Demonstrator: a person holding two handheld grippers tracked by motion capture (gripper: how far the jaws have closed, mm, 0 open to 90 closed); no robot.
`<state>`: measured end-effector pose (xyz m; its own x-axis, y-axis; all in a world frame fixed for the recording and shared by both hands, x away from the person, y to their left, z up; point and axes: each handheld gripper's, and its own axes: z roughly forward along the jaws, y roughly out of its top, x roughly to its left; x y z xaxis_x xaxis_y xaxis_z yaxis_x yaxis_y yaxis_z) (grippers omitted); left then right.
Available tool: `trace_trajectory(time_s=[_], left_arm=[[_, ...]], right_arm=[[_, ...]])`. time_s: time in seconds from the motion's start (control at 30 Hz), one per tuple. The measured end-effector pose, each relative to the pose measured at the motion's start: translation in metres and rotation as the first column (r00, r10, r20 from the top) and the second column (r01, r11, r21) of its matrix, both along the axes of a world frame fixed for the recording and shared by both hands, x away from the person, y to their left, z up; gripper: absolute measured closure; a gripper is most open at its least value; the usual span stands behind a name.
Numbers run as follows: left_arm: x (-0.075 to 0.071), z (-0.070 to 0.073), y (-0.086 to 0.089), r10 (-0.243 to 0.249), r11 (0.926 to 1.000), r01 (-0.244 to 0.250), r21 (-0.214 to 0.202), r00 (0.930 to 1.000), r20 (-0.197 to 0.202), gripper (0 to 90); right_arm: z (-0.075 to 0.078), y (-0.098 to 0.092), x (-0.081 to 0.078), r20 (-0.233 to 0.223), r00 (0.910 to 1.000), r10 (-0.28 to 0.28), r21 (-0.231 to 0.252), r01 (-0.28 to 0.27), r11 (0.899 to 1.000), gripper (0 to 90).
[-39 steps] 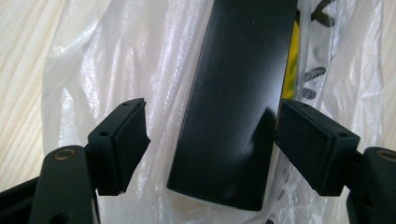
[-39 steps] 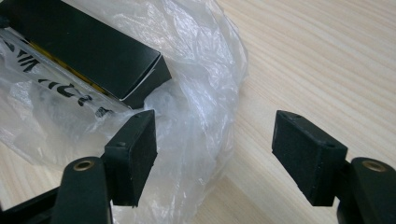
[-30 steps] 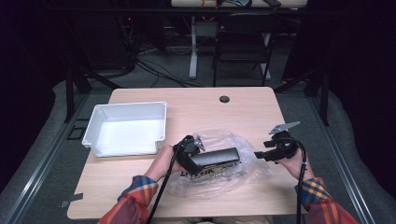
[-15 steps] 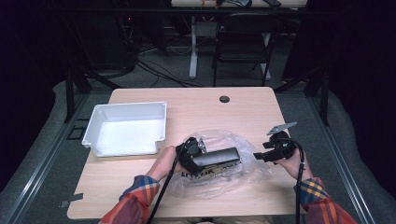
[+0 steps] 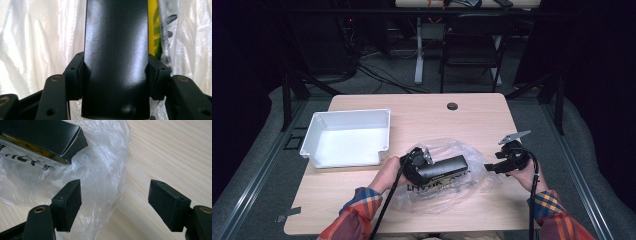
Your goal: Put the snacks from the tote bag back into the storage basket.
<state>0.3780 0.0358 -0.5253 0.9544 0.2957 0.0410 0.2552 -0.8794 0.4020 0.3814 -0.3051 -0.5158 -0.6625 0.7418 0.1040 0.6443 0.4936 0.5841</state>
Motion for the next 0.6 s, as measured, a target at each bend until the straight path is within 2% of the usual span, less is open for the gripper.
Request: trace_trajectory(time_s=[0.1,0.13,0.3,0.37,0.57,0.6], left_arm=[[0.000,0.003,0.002,0.009,0.9998,-0.009,-0.017,0.9999,-0.006,43.5],[0.000,0.007,0.005,0.014,0.9990,-0.014,-0.042,0.9999,0.000,43.6],[-0.002,0.015,0.009,0.020,0.9979,-0.019,-0.062,0.9998,0.008,43.5],[-0.002,0.021,0.011,0.022,0.9961,-0.021,-0.086,0.9997,0.011,43.5],[-0.001,0.030,0.015,0.022,0.9931,-0.020,-0.115,0.9997,0.013,43.5],[-0.001,0.034,0.017,0.030,0.9910,-0.028,-0.131,0.9995,0.013,43.4]], right_arm=[[0.000,-0.001,0.000,-0.003,1.0000,-0.003,0.007,0.003,1.000,26.0],[0.000,-0.002,0.000,-0.004,1.0000,-0.004,0.004,0.004,1.000,26.0],[0.000,-0.002,0.001,-0.005,1.0000,-0.003,0.000,0.003,1.000,26.0],[0.000,-0.002,0.001,0.001,1.0000,-0.003,0.002,0.003,1.000,26.1],[0.000,-0.002,0.000,0.000,0.9998,-0.018,0.004,0.018,1.000,26.1],[0.000,-0.003,0.000,0.000,0.9999,-0.017,-0.001,0.017,1.000,26.1]])
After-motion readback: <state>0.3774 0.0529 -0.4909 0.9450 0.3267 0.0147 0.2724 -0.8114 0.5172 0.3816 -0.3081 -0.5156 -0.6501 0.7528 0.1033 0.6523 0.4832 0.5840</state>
